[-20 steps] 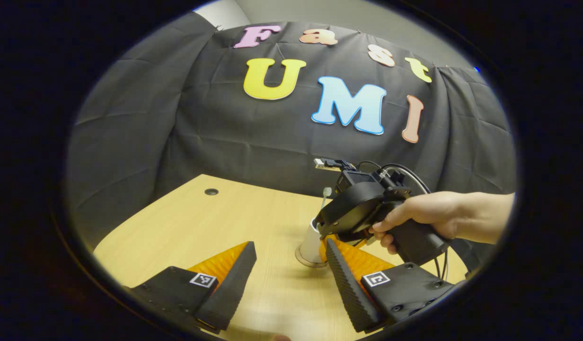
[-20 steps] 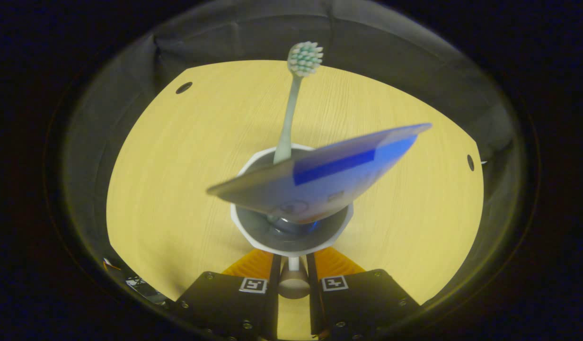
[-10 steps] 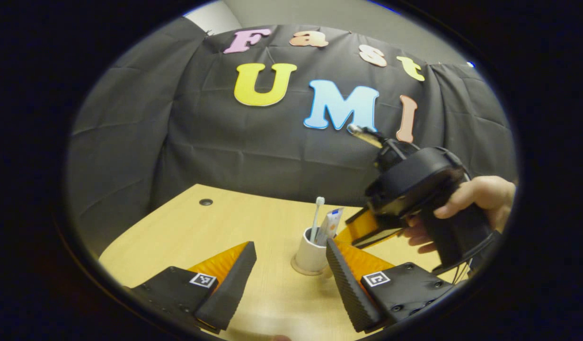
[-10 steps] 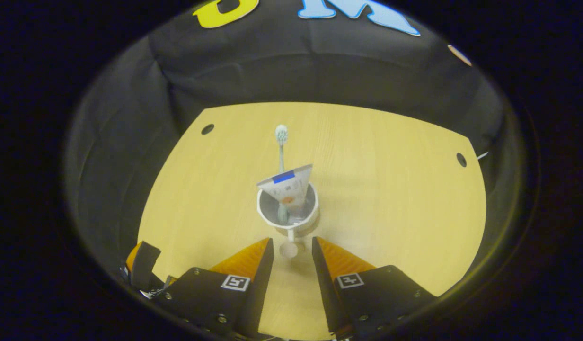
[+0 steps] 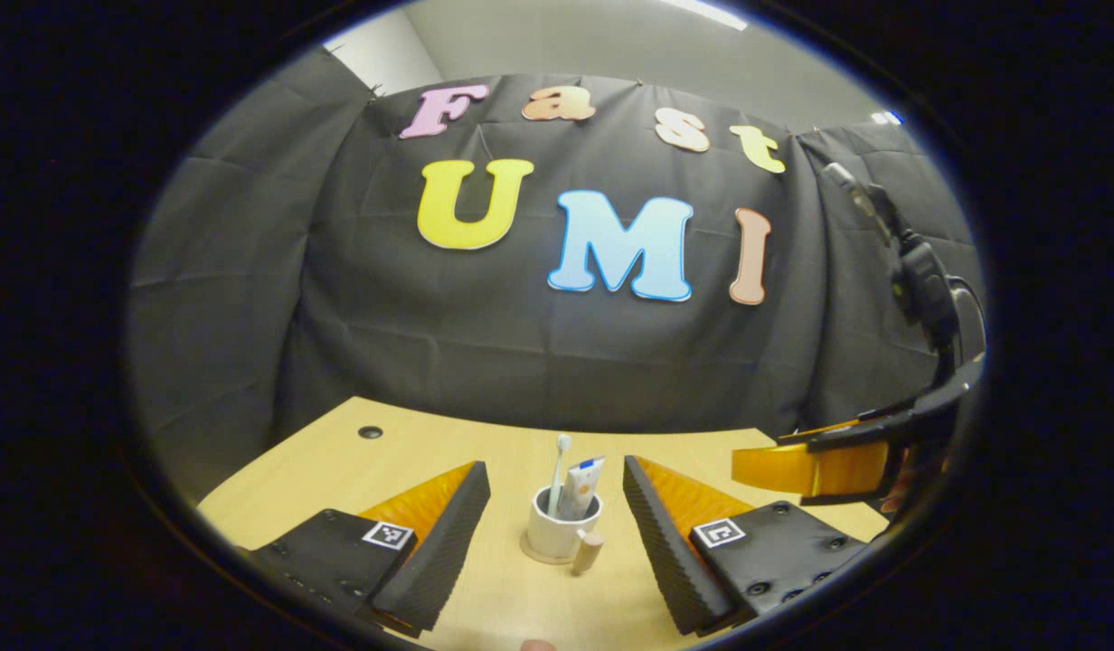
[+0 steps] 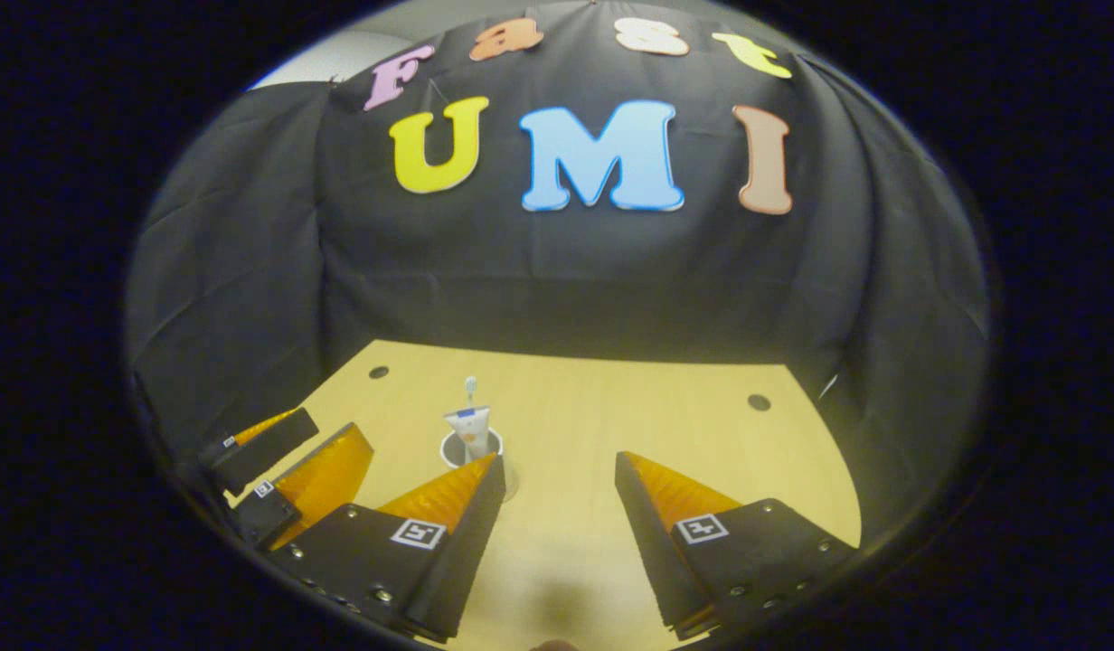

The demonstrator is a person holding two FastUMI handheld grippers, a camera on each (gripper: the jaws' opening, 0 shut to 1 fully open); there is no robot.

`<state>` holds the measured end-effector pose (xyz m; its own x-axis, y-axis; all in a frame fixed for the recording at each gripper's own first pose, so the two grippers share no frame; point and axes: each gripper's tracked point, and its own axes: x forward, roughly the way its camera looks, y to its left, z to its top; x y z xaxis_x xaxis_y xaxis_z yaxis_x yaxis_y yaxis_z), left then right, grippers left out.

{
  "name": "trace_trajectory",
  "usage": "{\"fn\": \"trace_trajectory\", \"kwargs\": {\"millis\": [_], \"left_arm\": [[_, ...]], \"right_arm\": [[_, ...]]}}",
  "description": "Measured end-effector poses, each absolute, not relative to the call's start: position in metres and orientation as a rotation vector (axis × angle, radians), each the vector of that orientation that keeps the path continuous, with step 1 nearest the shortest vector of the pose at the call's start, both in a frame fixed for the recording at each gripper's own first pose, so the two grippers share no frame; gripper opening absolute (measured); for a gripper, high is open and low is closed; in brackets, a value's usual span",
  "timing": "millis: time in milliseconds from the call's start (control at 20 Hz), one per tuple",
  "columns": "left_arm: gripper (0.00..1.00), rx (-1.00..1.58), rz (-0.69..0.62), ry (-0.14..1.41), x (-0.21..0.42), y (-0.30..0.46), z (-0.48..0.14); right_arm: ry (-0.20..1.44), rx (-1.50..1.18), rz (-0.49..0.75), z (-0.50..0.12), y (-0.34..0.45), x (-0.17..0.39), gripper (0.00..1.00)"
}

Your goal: Put the toothbrush and toothpaste on the desktop into the cup, then pick up the cup and place it on the coaster on the desktop.

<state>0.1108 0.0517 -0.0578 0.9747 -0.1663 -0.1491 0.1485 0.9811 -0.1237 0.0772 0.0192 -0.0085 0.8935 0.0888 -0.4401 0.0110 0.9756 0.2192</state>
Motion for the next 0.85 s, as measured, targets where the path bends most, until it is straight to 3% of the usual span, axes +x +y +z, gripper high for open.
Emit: {"fn": "trace_trajectory", "kwargs": {"millis": [400,850], "left_arm": [[0.96,-0.095,-0.146,0.047,0.071,0.011,-0.012],[0.96,-0.095,-0.083,-0.013,0.035,-0.004,0.003]], "right_arm": [[0.188,0.169,-0.016,0.047,-0.035,0.028,0.77],[0.103,0.097,-0.014,0.047,-0.055,0.005,0.75]]}}
